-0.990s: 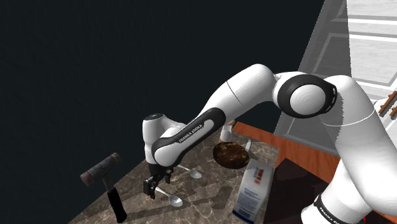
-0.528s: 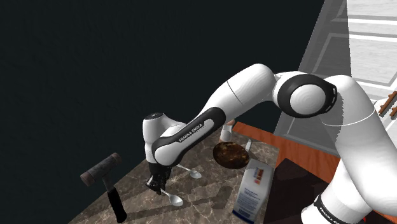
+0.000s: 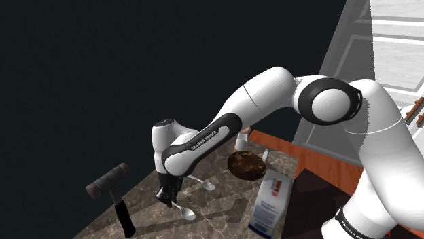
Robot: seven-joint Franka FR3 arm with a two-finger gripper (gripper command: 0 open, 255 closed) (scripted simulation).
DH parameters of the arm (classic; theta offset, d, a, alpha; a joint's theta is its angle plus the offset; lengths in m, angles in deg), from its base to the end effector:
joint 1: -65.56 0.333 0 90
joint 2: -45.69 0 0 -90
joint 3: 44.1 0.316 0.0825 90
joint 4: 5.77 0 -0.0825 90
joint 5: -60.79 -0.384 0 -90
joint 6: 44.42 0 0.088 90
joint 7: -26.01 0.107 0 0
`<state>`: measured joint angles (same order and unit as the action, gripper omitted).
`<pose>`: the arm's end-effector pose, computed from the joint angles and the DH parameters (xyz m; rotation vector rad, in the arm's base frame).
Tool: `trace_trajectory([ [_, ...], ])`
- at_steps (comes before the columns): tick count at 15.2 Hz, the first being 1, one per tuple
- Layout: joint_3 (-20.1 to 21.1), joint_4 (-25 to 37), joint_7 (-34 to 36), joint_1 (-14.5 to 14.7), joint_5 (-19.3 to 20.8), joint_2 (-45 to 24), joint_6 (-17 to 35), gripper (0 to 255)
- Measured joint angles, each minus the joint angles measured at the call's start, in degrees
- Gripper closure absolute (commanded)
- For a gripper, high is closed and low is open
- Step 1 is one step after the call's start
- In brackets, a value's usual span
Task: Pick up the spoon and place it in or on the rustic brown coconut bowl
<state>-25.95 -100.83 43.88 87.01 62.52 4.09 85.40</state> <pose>0.5338 0.4116 0.1950 -2.9645 -0.4984 0.2489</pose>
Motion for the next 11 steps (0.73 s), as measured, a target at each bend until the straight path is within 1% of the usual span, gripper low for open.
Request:
trace_trajectory([
  [11,1.06,0.13,0.21,-0.81,-1.13,5.3,-5.36,255],
])
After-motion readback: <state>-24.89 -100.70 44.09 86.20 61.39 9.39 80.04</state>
